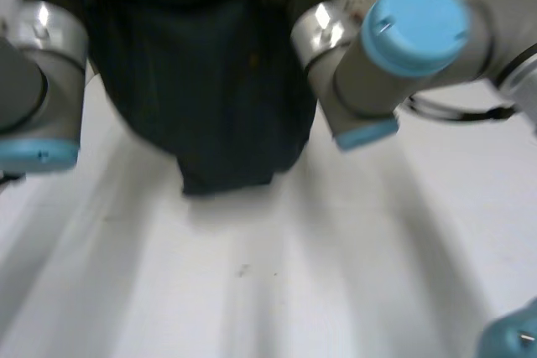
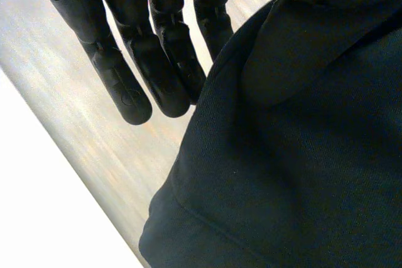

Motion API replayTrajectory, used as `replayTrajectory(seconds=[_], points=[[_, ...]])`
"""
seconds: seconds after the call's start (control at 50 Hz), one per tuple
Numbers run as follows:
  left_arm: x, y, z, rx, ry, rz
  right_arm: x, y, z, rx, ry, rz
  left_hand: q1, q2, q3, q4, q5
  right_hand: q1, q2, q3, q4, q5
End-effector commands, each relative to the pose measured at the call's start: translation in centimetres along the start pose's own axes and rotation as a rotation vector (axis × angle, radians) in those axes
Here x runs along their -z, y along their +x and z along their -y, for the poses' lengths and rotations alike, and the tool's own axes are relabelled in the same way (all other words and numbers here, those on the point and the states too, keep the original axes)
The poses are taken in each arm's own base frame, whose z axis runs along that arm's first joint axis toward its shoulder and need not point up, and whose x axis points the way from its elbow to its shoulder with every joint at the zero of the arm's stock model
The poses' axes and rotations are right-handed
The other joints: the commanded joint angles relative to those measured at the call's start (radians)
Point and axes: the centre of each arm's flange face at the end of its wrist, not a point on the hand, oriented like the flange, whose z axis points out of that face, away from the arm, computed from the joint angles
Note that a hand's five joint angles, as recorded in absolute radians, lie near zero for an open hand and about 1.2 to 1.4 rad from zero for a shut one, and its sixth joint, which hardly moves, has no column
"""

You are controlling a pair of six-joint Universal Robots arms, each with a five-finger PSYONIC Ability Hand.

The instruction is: Fold the shorts.

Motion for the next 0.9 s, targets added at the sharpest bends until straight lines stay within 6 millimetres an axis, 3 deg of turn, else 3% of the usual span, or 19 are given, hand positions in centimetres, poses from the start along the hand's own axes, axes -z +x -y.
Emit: replayTrajectory(seconds=[0.02, 0.1, 0.18, 0.24, 0.26, 0.32, 0.34, 0.4, 0.42, 0.46, 0.56, 0.66, 0.72, 0.74, 0.8, 0.9], points=[[-1.1, -1.4, 7.7, 0.039, 0.328, 0.118, -1.8, 5.1, 7.8, 0.102, 0.243, -0.141, 0.264, 0.203, 0.207, 0.198, 0.245, 0.409, 0.232, 0.216, 0.207, 0.240], [0.4, -0.4, 7.9, 0.053, 0.307, 0.080, -1.1, 5.2, 8.2, 0.117, 0.221, -0.126, 0.264, 0.203, 0.207, 0.198, 0.245, 0.409, 0.232, 0.216, 0.207, 0.240], [2.1, 1.2, 5.4, 0.048, 0.218, 0.020, 0.9, 4.3, 5.2, 0.131, 0.080, -0.063, 0.264, 0.203, 0.207, 0.198, 0.245, 0.409, 0.232, 0.216, 0.207, 0.240], [4.0, 2.7, 2.2, 0.037, 0.106, -0.041, 2.6, 3.7, 2.7, 0.138, -0.039, -0.019, 0.264, 0.203, 0.207, 0.198, 0.245, 0.409, 0.232, 0.216, 0.207, 0.240], [5.2, 3.4, 0.8, 0.033, 0.049, -0.079, 4.0, 3.2, 0.9, 0.138, -0.126, 0.014, 0.264, 0.203, 0.207, 0.198, 0.245, 0.409, 0.232, 0.216, 0.207, 0.240], [7.3, 5.1, -1.9, 0.020, -0.058, -0.152, 6.4, 1.9, -1.7, 0.131, -0.265, 0.077, 0.264, 0.203, 0.207, 0.198, 0.245, 0.409, 0.232, 0.216, 0.207, 0.240], [9.0, 6.6, -4.2, 0.006, -0.143, -0.212, 8.2, 0.9, -3.4, 0.126, -0.363, 0.125, 0.264, 0.203, 0.207, 0.198, 0.245, 0.409, 0.232, 0.216, 0.207, 0.240], [11.8, 8.8, -7.5, -0.017, -0.275, -0.310, 11.1, -0.3, -5.4, 0.120, -0.508, 0.195, 0.264, 0.203, 0.207, 0.198, 0.245, 0.409, 0.232, 0.216, 0.207, 0.240], [13.4, 9.8, -8.8, -0.030, -0.346, -0.363, 13.0, -1.0, -6.8, 0.118, -0.596, 0.237, 0.264, 0.203, 0.207, 0.198, 0.245, 0.409, 0.232, 0.216, 0.207, 0.240], [14.9, 10.5, -9.7, -0.044, -0.408, -0.410, 14.5, -1.5, -7.5, 0.114, -0.661, 0.269, 0.264, 0.203, 0.207, 0.198, 0.245, 0.409, 0.232, 0.216, 0.207, 0.240], [17.2, 10.5, -10.4, -0.077, -0.539, -0.476, 17.2, -1.8, -8.6, 0.088, -0.776, 0.304, 0.264, 0.203, 0.207, 0.198, 0.245, 0.409, 0.232, 0.216, 0.207, 0.240], [18.3, 8.9, -8.9, -0.106, -0.608, -0.473, 19.8, -1.8, -8.2, 0.058, -0.871, 0.339, 0.264, 0.203, 0.207, 0.198, 0.245, 0.384, 0.207, 0.190, 0.181, 0.215], [18.7, 8.4, -8.3, -0.108, -0.622, -0.472, 20.2, -1.3, -7.3, 0.033, -0.879, 0.322, 0.203, 0.142, 0.146, 0.137, 0.185, -0.202, -0.379, -0.395, -0.404, -0.371], [18.9, 8.0, -7.8, -0.106, -0.619, -0.471, 20.6, -1.0, -7.0, -0.007, -0.891, 0.303, -0.039, -0.100, -0.096, -0.105, -0.057, -0.436, -0.613, -0.630, -0.639, -0.605], [19.2, 7.5, -7.2, -0.100, -0.611, -0.464, 21.0, -0.2, -6.8, -0.081, -0.914, 0.249, -0.337, -0.398, -0.394, -0.403, -0.356, -0.758, -0.934, -0.951, -0.960, -0.927], [19.7, 6.1, -5.6, -0.086, -0.575, -0.444, 21.3, 2.7, -6.3, -0.254, -0.935, 0.080, -0.531, -0.592, -0.588, -0.597, -0.550, -0.813, -0.990, -1.006, -1.015, -0.982]])
